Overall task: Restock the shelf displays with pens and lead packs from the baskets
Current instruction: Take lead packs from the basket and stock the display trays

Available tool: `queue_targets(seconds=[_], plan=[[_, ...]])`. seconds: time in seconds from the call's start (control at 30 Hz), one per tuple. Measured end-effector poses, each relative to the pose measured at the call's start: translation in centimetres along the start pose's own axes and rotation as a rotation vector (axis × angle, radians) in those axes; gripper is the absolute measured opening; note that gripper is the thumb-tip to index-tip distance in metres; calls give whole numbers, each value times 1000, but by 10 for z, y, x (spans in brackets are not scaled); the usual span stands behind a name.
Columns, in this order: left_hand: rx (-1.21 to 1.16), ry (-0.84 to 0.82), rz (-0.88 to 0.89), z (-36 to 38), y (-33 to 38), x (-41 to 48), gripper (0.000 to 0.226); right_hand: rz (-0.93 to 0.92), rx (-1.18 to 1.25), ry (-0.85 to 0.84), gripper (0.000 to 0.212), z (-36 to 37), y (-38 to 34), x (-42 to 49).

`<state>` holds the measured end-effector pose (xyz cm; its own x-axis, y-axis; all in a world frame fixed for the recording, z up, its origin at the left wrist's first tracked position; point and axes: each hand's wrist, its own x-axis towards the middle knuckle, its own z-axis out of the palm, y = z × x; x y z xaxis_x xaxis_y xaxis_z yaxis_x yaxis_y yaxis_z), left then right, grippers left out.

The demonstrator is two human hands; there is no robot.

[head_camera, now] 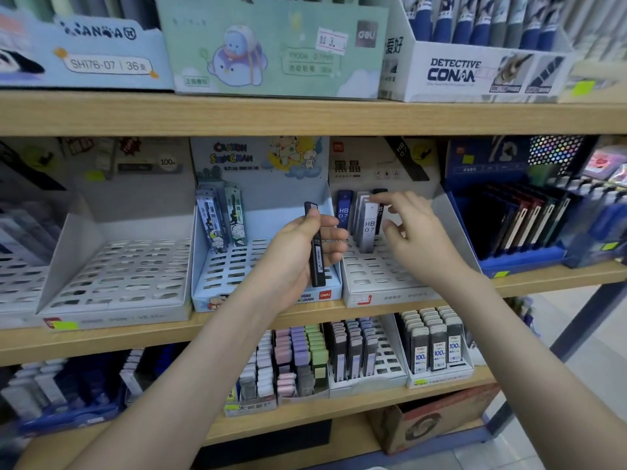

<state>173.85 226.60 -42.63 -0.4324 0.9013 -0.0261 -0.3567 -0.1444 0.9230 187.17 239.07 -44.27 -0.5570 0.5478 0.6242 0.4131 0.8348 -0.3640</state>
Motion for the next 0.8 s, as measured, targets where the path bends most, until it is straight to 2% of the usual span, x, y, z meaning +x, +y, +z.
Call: queue_targets(seconds=[0.13,0.33,0.63,0.8], plan=[[4,4,2,-1,2,0,33,33,19,26,35,0,1,0],[22,2,3,-2,2,-1,33,-26,-70,4,49,6,2,1],[18,-9,-2,-2,0,-1,34,-53,-123,47,38,12,6,7],[30,-10,4,-3,-1,-1,33,0,-48,56,37,9,1,10]])
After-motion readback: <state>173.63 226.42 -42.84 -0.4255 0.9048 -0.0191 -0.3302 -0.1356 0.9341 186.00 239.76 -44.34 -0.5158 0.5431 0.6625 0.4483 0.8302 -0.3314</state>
